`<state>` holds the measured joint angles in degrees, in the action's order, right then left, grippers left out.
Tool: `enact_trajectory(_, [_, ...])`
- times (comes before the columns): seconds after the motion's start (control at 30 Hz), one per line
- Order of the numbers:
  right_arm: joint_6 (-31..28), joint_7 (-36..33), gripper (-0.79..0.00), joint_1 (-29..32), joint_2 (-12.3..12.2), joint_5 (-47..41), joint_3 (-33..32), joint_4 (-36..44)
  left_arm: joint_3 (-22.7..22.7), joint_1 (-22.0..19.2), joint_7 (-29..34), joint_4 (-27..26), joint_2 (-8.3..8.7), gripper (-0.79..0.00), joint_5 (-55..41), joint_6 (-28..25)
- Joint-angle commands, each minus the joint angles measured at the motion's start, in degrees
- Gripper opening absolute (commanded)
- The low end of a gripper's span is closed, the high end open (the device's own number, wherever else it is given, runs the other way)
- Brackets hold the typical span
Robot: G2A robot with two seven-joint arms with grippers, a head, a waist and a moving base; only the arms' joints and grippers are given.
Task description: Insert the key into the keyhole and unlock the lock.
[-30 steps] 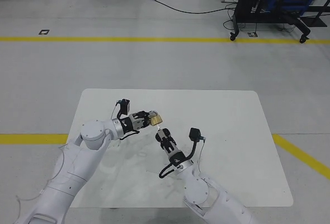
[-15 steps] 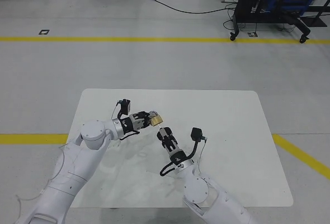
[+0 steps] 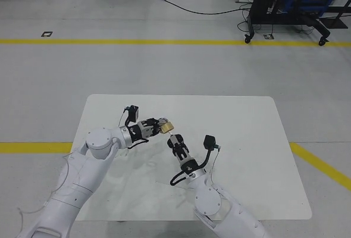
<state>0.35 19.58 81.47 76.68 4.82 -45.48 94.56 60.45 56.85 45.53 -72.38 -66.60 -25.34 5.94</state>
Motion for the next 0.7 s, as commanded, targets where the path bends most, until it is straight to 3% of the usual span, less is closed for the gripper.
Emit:
enact_trajectory(0.0, [0.3, -0.1, -0.785, 0.0, 0.2, -0.1, -0.1, -0.2, 0.0, 0.0, 0.2, 0.1, -0.04, -0.785, 0.0, 0.1])
enact_trajectory(0.6, [1.9, -1.1, -0.785, -0.8, 1.9, 1.2, -1.3, -1.1, -0.1, -0.3, 1.6, 0.2, -0.26, -0.785, 1.2, 0.0])
enact_trajectory(0.67, [2.2, -1.2, -0.662, -0.8, 2.0, 1.4, -1.4, -1.0, -0.1, -0.3, 1.6, 0.2, -0.28, -0.785, 1.2, 0.0])
